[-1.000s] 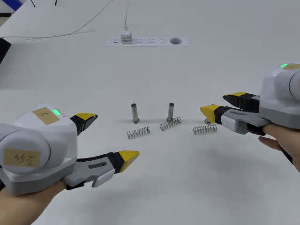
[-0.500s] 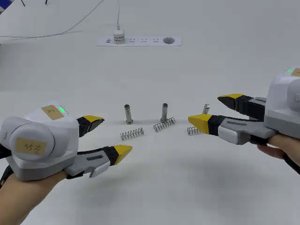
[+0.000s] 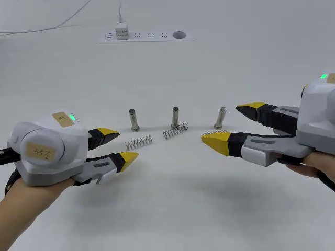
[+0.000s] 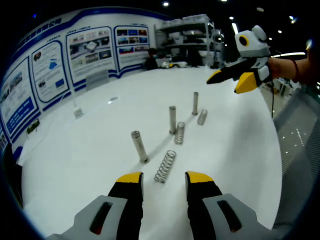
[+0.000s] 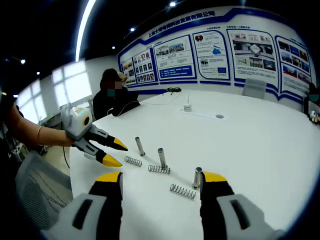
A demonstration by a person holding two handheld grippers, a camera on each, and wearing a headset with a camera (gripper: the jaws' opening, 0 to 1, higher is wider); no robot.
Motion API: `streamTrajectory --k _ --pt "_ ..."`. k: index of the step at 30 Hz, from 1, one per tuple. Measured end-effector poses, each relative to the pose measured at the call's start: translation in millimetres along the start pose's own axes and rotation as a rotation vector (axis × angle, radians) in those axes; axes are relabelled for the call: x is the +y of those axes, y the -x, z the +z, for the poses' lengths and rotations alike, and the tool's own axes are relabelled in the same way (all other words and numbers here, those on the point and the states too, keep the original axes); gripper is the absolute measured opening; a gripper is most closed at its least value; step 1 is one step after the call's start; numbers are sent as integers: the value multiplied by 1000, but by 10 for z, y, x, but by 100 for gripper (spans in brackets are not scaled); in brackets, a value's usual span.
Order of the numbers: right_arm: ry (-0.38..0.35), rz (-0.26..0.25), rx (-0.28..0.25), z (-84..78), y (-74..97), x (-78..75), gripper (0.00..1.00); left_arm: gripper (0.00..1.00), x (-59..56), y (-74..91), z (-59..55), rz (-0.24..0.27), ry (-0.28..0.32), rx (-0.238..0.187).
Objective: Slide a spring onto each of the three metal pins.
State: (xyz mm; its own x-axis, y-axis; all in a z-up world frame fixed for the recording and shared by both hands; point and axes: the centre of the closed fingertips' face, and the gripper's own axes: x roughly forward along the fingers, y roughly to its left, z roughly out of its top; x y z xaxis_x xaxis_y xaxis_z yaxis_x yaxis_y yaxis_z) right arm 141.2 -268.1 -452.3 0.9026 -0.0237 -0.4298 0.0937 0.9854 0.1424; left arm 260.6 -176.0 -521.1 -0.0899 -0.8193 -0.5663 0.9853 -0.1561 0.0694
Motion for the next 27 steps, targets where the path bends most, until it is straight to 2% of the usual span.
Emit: streamTrajectory --k 4,8,14,17,20,25,27 --pt "4 21 3 -25 21 48 67 32 -23 -52 -30 -22 -30 19" --pt "6 44 13 -66 40 105 70 29 9 -117 -48 -28 -59 31" --pt "3 54 25 -123 75 141 70 25 32 -163 -73 -52 -70 38" --pt "4 45 34 -152 96 127 70 23 40 -173 -69 -62 -65 34" --pt "-6 33 34 -164 115 102 70 17 36 -180 -69 -73 -74 35" --pt "-26 20 25 -175 136 91 70 11 5 -181 -72 -98 -115 48" --pt "-27 17 25 -180 138 89 70 11 -7 -179 -73 -108 -105 52"
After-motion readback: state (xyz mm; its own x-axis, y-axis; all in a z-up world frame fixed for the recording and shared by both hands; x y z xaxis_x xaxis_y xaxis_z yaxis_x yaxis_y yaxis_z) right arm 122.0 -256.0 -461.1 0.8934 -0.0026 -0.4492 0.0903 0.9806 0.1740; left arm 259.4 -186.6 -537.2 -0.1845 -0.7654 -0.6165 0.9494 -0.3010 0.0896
